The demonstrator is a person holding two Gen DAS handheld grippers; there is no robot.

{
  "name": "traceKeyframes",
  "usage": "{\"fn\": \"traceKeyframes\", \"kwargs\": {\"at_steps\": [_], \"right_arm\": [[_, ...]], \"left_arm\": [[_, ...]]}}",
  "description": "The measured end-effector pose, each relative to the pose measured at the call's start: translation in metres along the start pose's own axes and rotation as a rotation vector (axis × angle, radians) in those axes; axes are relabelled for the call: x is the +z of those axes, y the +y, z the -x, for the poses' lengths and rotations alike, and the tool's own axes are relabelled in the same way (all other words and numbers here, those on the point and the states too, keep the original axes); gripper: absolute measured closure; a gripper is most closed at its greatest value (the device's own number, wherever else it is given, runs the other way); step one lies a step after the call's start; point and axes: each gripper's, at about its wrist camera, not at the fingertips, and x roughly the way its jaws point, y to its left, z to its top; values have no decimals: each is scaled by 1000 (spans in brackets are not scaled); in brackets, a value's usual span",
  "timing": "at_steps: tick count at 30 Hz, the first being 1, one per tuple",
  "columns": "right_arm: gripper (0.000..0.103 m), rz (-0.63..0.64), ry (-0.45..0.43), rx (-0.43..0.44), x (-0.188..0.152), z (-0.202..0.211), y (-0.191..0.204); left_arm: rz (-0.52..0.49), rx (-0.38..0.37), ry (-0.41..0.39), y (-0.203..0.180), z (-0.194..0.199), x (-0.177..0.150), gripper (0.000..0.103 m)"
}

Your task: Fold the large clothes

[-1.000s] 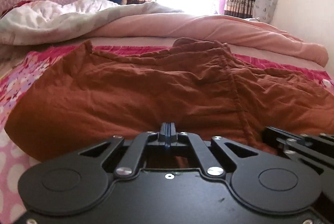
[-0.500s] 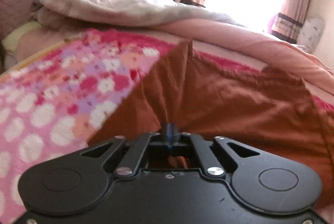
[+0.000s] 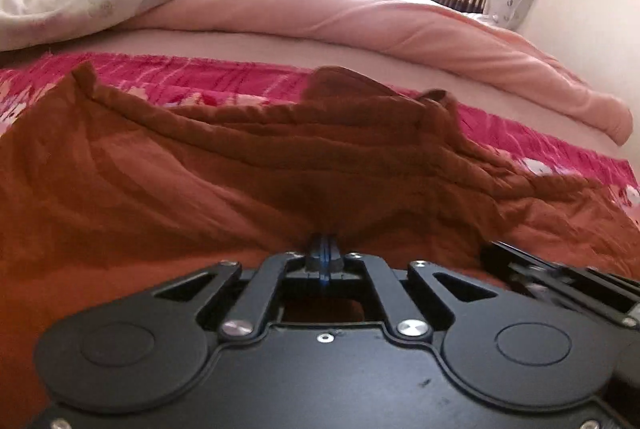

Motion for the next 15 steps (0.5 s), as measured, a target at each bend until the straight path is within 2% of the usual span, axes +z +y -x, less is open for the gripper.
{"fn": "traceKeyframes", "kwargs": {"at_steps": [2,3,5,6,8,9,10,11,13,14,15], "right_arm": [[103,9,-8,-9,-3,-3,-10],[103,15,-17,-18,-3,0,-16],[103,38,-41,-96,-7,10,-32],[103,28,-41,-117,-7,12,-45],[103,-22,-32,-164,-11,19,-80],[103,-45,-33,-184,-14,25,-97],[103,-70,-42,-198,-17,30,-114],[103,-90,-45,-218,-20,36,-130],[103,-100,-36,-365,-27,41,-156],[103,-136,-12,-374,-31,40,-171],[103,-200,26,-324,-36,40,-187]], "left_arm": [[42,-9,10,20,0,7,100],[52,11,-2,31,1,13,100],[44,91,-35,60,4,17,100],[64,115,-37,79,4,18,100],[143,105,-35,122,7,19,97],[161,96,-41,134,10,19,97],[161,121,-53,145,13,19,97],[147,150,-63,149,14,18,97],[135,168,-65,153,8,17,97],[131,173,-66,150,7,18,98],[116,180,-69,146,12,21,99]]}}
